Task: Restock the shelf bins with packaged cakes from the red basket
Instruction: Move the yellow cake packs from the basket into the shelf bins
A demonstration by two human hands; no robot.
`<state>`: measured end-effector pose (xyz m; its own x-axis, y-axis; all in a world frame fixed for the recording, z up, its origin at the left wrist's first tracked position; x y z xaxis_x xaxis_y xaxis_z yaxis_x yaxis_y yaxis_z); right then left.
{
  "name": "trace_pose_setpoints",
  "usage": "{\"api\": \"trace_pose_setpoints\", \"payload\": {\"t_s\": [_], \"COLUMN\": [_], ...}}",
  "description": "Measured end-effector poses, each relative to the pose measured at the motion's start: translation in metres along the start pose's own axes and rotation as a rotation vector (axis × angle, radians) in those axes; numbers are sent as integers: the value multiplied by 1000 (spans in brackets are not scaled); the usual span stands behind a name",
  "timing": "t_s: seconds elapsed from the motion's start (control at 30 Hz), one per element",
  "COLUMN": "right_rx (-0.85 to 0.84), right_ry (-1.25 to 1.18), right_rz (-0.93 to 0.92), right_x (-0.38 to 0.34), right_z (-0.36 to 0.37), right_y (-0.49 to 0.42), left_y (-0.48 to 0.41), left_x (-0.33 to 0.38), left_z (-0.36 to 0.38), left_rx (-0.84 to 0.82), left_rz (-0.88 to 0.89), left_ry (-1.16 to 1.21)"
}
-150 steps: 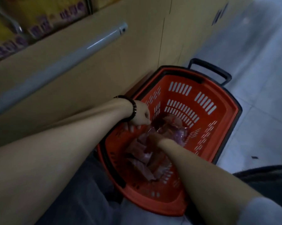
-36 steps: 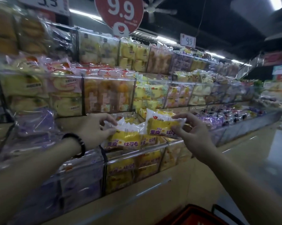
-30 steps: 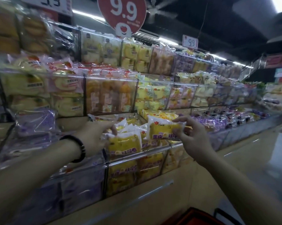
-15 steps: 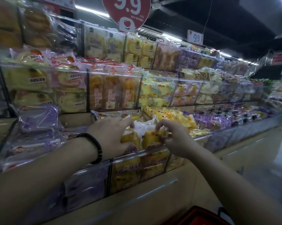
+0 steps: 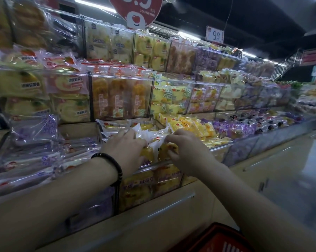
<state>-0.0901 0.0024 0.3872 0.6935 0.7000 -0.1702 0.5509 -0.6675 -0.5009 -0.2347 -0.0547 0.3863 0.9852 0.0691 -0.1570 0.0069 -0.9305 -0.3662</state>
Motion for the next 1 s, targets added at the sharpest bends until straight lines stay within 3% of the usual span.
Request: {"api": "trace_pose_setpoints", "payload": {"t_s": [0.07,0.17,0.3,0.37,0.53,0.67,0.73,0.9,1.0], "right_rx": [-67,-81,207,256,-18,-388,-503,-711,-752], "right_ry": [-20,-234,-342,-359,-375,-345,-284,-244,-243], "right_rz": [15,60,88,115,302,395,427,570,716], "right_x": [-1,7,28,43,93,126,142,193,235], "right_z": [1,-7,-30,-30,15,80,110,183,222], "right_y": [-6,-2,29,48,105,171,204,282,316], "left_y": [3,10,24,34,54,69,78,92,84], "left_x": [-2,-1,15,37,114,178,202,242,257], "left_z": [0,-9,-33,-38,15,113,161,261,307], "left_rx": [-14,44,279,298,-48,-531,-691,-901,-1009], "left_rz": [2,3,77,169,292,311,333,414,412], "left_ry": [59,185,282,408,693,646,582,462,448]}}
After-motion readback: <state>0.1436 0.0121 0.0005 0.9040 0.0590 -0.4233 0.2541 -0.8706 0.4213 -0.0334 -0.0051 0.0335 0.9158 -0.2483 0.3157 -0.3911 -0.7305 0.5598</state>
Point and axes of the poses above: each hand's wrist, its own y-axis away from the middle knuckle, its own z-axis out of the palm, x = y × z, the point moved 9 cm from there along -y, towards the middle knuckle, and after that the axes turned 1 degree about -z, right-handed, at the moved point
